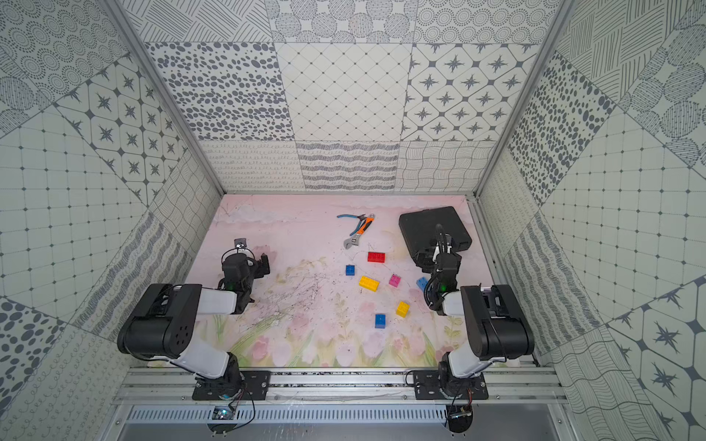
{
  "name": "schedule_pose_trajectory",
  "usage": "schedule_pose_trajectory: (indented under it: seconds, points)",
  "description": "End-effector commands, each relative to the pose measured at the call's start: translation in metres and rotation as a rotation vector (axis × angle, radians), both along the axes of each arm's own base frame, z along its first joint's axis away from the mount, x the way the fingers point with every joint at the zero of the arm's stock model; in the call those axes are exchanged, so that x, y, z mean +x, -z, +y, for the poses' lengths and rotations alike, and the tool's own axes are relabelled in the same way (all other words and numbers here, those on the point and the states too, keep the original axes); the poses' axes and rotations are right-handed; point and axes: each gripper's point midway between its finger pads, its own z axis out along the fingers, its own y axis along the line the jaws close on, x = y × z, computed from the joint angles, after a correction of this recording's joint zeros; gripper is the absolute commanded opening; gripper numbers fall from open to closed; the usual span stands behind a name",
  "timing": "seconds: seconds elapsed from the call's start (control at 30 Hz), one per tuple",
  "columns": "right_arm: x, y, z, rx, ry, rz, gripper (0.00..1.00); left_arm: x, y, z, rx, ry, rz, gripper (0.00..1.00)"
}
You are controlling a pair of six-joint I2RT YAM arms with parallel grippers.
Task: Assemble a spoon with lego
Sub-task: Move the lego brick at the center of the board.
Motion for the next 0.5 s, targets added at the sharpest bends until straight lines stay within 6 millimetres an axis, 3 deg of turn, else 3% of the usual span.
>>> schedule_pose_trajectory:
  seconds: [0.0,0.4,0.47]
  points:
    - [0.004,-0.01,0.001,-0.003,-0.002,-0.033,0.98,0.006,-0.012,0.0,-0.01,0.004,-0.05,0.98]
    - [0.004,-0.01,0.001,-0.002,-0.005,-0.034,0.98,0.006,-0.012,0.0,-0.01,0.002,-0.052,0.98]
    - [0.003,-0.021,-0.004,0.001,0.029,-0.071,0.98,0.007,-0.014,0.001,-0.004,0.002,-0.059,0.98]
